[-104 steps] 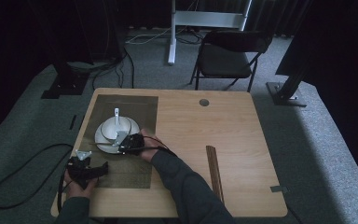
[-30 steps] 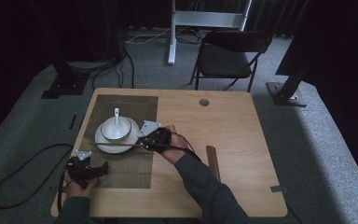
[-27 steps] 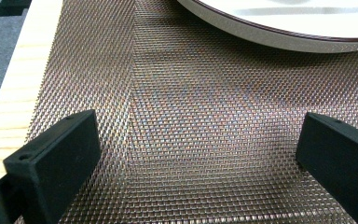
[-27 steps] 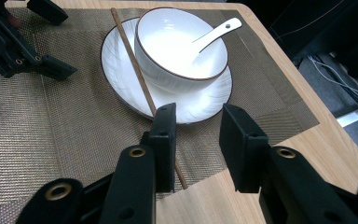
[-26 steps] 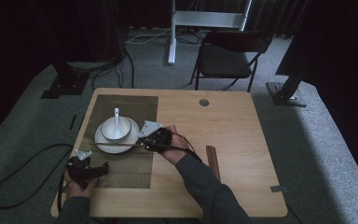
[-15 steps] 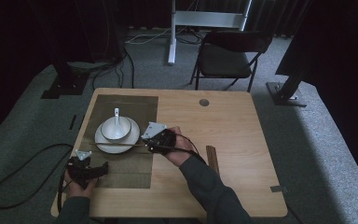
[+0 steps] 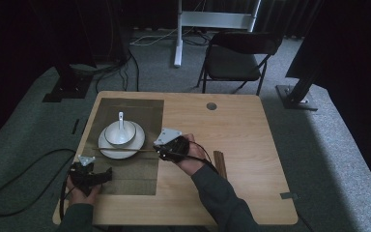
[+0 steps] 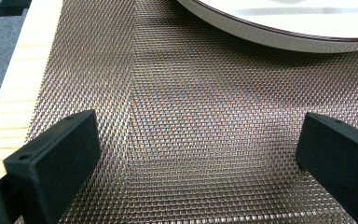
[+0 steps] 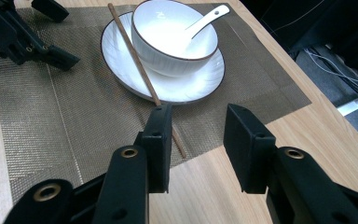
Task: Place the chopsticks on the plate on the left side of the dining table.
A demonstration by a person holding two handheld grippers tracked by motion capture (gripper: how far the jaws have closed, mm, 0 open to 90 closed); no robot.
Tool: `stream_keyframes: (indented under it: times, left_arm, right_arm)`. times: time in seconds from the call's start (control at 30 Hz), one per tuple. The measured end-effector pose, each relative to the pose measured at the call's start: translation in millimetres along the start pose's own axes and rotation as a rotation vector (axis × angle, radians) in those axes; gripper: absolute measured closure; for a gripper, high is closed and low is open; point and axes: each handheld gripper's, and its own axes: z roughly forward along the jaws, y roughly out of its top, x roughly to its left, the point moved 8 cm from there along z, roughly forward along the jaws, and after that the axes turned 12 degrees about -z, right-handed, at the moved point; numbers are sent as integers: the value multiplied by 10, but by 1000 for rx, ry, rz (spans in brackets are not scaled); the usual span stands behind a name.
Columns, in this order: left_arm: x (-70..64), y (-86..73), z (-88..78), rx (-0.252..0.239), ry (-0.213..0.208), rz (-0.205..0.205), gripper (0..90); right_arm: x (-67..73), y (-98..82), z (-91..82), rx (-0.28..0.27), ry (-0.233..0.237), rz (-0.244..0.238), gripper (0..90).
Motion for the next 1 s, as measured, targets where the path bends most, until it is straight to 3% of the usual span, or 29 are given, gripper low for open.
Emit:
stream_keyframes:
  times: [1.0]
  left_arm:
    - [-2, -1, 0, 0, -1, -2, 1]
  right_arm:
    - [62, -326, -260, 4, -19, 60, 602]
